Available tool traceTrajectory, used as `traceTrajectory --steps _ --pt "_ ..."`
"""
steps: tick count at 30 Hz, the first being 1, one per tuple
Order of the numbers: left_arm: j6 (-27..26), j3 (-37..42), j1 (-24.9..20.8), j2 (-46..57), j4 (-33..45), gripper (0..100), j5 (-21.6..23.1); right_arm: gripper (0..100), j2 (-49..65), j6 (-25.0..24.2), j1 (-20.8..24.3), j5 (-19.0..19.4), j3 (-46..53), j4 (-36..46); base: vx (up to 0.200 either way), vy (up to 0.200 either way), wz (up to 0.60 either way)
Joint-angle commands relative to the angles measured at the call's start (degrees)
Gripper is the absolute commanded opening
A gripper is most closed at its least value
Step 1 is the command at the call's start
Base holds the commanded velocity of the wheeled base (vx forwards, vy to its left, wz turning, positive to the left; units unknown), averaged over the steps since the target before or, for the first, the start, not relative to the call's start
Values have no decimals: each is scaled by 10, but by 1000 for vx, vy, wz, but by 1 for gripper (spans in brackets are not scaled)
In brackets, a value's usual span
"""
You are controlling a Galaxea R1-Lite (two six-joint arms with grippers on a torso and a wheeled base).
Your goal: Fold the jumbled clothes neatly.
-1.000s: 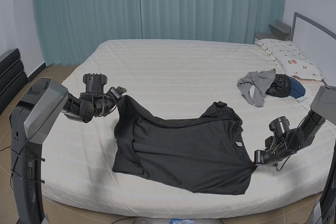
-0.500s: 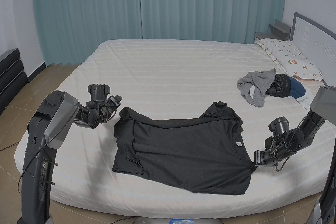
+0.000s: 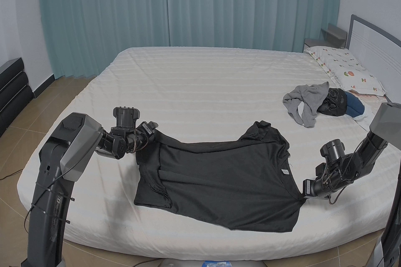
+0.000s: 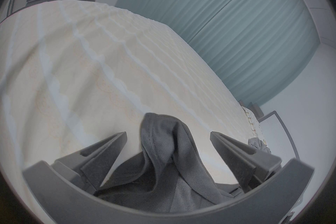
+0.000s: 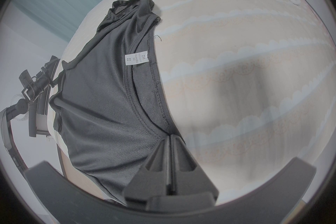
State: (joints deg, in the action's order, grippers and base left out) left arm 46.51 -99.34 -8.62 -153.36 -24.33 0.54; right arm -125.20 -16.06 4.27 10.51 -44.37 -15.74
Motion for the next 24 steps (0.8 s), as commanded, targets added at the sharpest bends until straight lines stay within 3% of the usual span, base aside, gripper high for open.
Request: traceTrajectory --steps 1,6,12,24 --pt "0 -24 -3 -28 3 0 0 0 -6 -1 1 0 0 0 0 0 0" --pt "1 -52 -3 -35 2 0 -7 0 -8 -2 1 0 -1 -1 0 0 0" --pt "18 -104 5 -35 -5 0 -86 0 -10 -2 0 -3 0 -1 0 0 0" --pt "19 -131 15 -34 4 0 -101 0 -15 -1 1 -8 0 -1 0 0 0"
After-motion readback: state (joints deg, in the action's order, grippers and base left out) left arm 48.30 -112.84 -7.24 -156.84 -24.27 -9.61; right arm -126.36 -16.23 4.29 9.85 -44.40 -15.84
